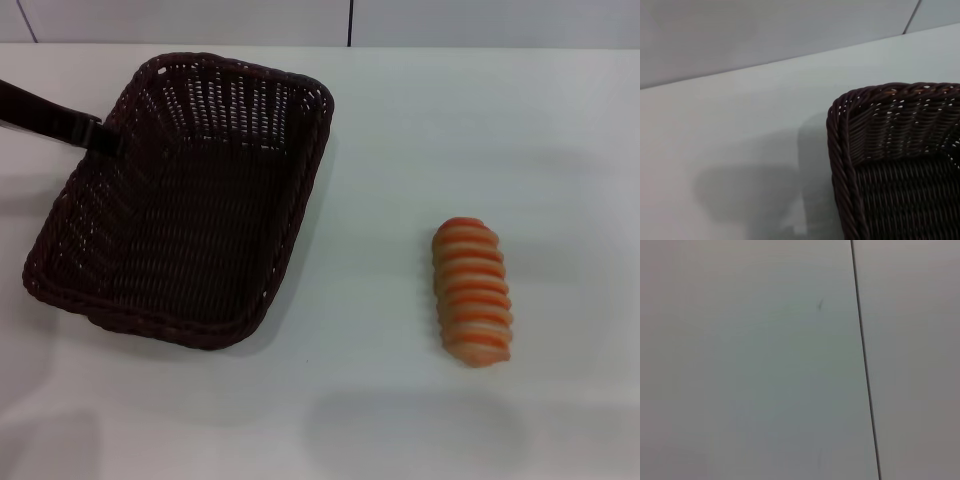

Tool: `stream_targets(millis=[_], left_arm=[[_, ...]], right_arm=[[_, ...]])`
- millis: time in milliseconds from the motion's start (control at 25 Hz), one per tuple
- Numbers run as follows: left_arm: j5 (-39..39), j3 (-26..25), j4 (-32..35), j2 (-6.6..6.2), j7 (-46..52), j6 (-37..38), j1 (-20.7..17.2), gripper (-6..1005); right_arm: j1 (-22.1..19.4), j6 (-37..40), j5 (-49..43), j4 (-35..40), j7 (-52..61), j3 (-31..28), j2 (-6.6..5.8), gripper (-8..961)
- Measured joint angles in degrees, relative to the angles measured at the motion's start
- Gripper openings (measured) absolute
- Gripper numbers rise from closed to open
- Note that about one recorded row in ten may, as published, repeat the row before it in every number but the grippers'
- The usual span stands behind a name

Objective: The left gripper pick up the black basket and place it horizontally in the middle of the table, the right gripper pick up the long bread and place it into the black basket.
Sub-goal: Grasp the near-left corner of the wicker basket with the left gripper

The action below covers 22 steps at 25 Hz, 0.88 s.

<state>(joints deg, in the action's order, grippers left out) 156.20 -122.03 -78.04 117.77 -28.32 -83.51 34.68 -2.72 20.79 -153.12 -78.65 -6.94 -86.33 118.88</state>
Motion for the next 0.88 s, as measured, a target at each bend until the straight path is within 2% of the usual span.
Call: stream_targets(millis=[200, 480, 880], left_arm=[[0.21, 0.29, 0.85, -0.04, -0.03, 0.59, 0.07, 572], [1.63, 0.39, 5.67, 0.0, -0.7, 2.98, 0.58, 568], [1.72, 1.63, 7.47, -0.04, -1.79, 3.36, 0.76, 564]], right_arm=[[-0.13, -0.35, -0.1, -0.4, 0.0, 0.03, 0.03, 612], [-0.18, -0.41, -0.11, -0.51, 0.0, 0.06, 0.04, 612], [-0.19, -0.49, -0.11, -1.08, 0.0, 0.19, 0.04, 612]])
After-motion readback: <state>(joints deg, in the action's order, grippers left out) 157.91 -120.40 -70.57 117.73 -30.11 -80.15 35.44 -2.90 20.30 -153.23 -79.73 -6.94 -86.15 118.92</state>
